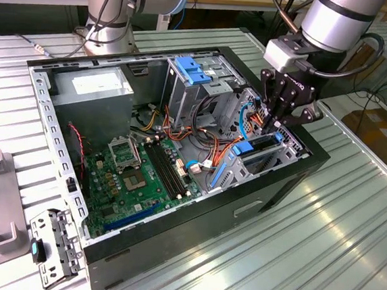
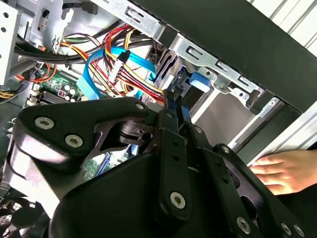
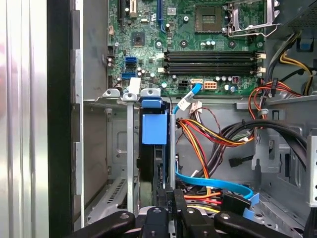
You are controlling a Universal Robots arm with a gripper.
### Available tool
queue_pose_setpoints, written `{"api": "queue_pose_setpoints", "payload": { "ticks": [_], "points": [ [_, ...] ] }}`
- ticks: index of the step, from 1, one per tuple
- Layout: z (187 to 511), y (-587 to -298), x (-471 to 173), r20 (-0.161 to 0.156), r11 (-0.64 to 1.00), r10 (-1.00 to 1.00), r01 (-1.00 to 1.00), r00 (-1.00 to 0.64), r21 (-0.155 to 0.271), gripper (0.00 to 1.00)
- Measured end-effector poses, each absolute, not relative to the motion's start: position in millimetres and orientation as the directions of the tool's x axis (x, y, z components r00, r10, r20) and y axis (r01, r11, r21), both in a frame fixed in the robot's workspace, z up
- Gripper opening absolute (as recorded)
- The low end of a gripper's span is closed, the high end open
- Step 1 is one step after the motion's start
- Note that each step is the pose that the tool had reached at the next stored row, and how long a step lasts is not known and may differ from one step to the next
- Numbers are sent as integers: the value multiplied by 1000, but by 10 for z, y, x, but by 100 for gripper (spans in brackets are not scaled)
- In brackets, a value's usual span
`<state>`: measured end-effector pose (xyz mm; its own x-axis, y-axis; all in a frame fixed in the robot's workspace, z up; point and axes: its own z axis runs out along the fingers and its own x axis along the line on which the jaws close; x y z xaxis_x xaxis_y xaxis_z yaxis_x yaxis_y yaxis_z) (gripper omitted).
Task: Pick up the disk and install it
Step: 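Insert the first disk wire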
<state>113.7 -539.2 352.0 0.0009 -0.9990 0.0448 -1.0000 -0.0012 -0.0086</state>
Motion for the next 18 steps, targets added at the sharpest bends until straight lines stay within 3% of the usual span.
{"api": "queue_pose_setpoints", "payload": {
  "ticks": [18],
  "points": [
    [3484,-5450,1113,44,-4,-999,-1000,3,-9,16]
  ]
}}
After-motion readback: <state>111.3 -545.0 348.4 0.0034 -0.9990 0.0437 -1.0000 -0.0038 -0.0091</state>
